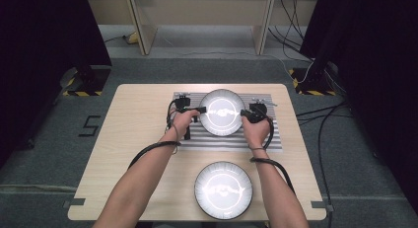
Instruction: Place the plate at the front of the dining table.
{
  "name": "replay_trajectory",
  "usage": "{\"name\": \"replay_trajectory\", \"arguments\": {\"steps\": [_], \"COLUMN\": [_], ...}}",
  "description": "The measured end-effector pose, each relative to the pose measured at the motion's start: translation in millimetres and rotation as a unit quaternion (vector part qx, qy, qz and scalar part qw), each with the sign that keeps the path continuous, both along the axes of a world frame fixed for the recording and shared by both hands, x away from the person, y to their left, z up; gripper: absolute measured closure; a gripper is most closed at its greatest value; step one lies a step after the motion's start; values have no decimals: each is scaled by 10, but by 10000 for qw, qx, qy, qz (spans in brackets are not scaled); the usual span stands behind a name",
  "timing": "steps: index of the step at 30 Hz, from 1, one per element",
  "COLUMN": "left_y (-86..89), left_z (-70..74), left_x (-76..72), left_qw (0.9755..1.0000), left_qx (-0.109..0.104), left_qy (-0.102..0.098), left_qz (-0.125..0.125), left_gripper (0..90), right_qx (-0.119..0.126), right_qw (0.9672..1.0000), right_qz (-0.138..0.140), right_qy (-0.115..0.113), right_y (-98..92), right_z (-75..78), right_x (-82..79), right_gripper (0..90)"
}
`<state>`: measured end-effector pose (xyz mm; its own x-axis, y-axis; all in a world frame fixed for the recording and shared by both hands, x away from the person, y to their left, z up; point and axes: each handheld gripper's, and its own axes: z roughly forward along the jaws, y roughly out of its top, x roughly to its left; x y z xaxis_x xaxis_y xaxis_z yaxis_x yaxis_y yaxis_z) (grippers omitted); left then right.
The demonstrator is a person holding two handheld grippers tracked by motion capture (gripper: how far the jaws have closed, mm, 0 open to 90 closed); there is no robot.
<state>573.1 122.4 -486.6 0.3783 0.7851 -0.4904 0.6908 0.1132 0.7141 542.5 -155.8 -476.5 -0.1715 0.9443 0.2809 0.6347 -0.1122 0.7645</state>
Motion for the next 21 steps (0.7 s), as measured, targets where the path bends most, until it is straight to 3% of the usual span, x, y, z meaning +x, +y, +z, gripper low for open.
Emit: {"name": "replay_trajectory", "arguments": {"steps": [21], "left_y": [-8], "left_z": [-69], "left_x": [44], "left_qw": [9998], "left_qx": [-40], "left_qy": [139], "left_qz": [135], "left_gripper": [794], "right_qx": [-34], "right_qw": [9999], "right_qz": [-28], "right_qy": [99], "right_y": [19], "right_z": [-65], "right_x": [48], "right_gripper": [819]}}
